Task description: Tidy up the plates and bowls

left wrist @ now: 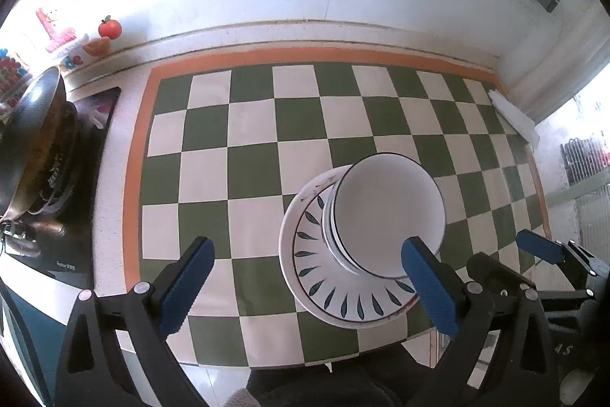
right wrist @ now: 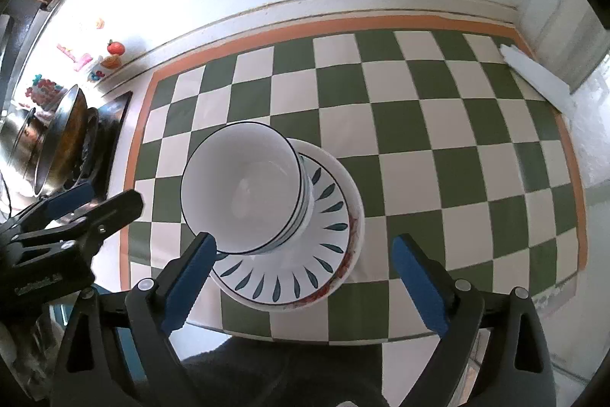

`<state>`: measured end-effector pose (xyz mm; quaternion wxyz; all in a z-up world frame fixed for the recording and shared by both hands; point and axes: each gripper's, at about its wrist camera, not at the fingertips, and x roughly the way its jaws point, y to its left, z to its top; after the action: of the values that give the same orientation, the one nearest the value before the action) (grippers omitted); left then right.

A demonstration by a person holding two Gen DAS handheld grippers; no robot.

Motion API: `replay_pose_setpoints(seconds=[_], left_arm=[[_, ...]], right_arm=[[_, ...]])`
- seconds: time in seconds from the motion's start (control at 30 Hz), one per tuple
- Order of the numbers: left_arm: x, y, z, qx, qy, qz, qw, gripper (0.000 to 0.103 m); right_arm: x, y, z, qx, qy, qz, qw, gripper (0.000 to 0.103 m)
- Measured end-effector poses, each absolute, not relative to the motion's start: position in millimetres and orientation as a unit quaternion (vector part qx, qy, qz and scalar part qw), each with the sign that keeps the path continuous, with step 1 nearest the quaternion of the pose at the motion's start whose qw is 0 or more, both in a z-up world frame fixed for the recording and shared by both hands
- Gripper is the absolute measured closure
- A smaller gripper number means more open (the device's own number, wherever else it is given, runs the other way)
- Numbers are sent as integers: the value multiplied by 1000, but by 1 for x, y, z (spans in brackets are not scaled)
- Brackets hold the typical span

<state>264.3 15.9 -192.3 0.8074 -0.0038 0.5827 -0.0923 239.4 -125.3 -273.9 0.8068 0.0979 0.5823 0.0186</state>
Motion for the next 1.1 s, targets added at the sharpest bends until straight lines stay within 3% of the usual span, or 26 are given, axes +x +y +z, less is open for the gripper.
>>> replay_pose_setpoints(seconds=[0.53,1.1], left_arm=[[181,14,-120,-12,507,-66,859,2],[40,12,-35,-13,437,-40,899,1]], right_arm=[[163,-133,-203,93,509,18,856,5],[1,-139,-94,69,421,22,904,5]])
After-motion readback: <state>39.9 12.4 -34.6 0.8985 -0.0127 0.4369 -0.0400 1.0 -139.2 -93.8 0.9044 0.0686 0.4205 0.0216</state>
